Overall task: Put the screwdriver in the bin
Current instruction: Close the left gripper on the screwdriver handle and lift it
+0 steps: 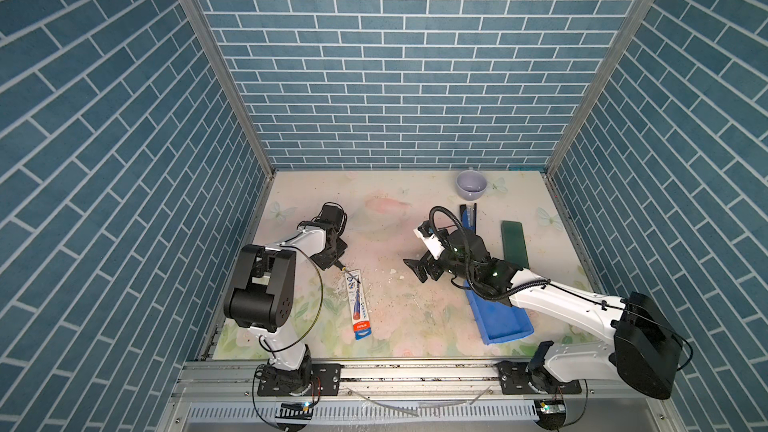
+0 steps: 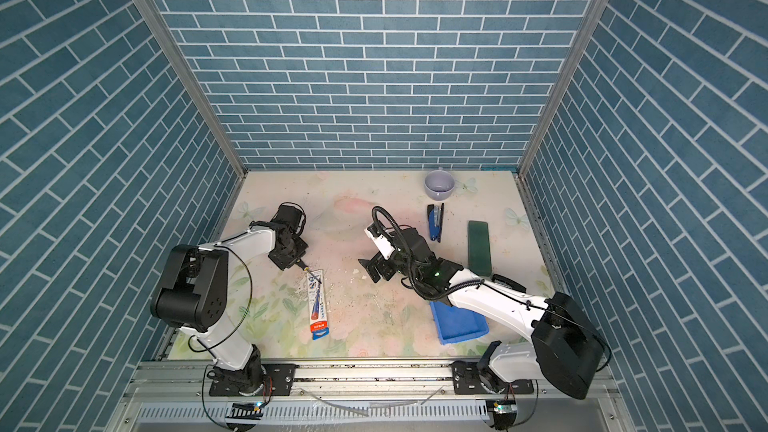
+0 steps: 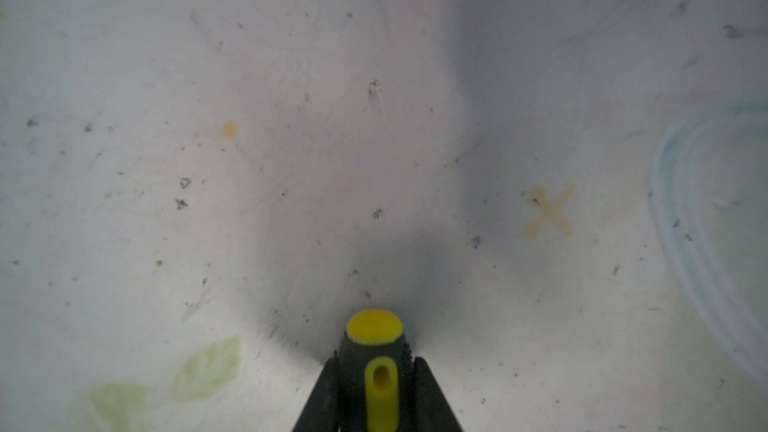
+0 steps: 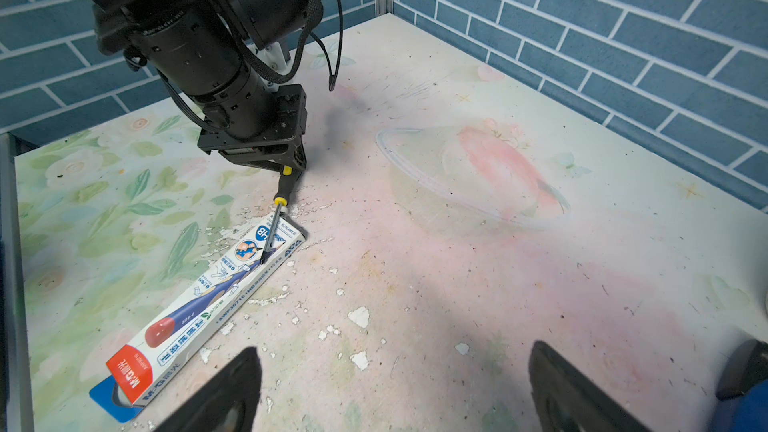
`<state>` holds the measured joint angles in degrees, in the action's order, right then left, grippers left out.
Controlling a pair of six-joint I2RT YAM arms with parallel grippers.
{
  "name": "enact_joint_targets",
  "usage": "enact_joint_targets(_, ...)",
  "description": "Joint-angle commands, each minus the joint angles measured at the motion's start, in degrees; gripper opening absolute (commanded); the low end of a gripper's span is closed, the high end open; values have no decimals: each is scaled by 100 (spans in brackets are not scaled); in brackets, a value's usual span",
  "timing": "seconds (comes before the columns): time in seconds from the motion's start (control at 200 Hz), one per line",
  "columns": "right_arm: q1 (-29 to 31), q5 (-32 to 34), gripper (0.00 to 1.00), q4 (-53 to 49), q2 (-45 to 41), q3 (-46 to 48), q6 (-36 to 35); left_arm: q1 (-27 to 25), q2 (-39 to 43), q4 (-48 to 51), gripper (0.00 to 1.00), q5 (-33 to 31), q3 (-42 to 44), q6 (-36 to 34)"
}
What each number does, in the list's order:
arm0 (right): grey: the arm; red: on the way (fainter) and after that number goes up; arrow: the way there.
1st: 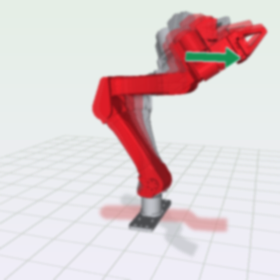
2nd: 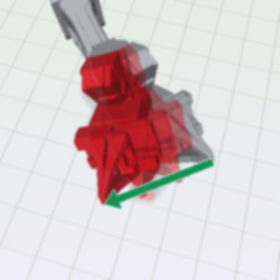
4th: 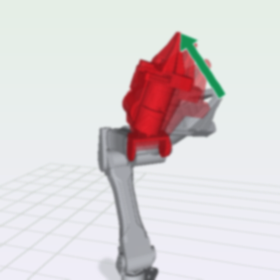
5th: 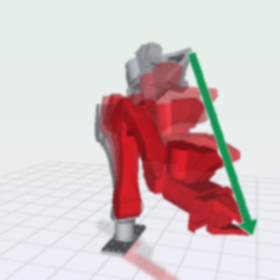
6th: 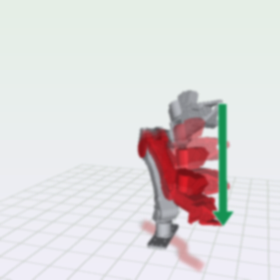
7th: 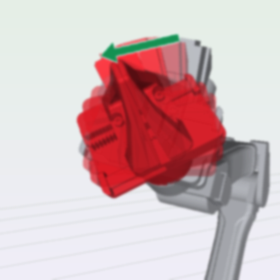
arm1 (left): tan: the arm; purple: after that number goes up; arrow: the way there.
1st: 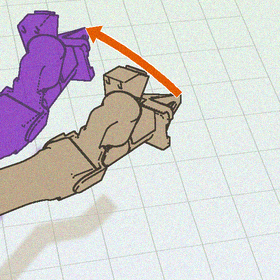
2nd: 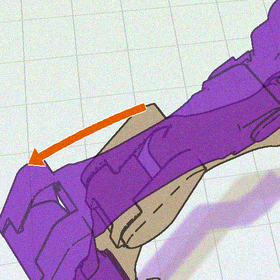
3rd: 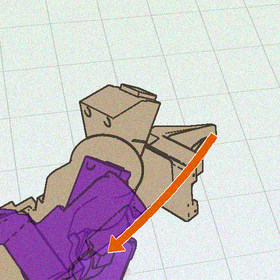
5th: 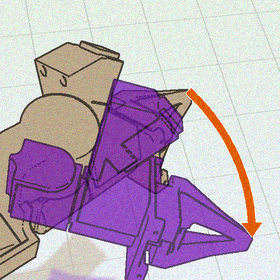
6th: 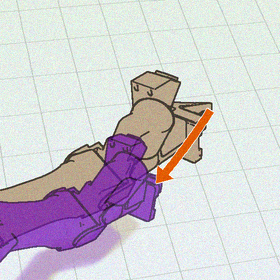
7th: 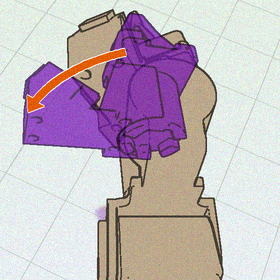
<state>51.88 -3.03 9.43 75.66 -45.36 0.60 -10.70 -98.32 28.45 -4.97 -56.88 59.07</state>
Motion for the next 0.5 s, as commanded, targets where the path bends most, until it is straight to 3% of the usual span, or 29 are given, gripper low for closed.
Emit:
enact_joint_targets(0.0,28,86,99,39,-41,-218,-54,-20,59,58,15,-91,160,99)
enact_joint_targets(0.225,24,153,99,383,-77,-143,353,-29,677,349,13,-436,82,136)
enact_joint_targets(0.495,-41,426,99,259,-82,-399,1456,-262,1608,263,11,-381,-242,-179)
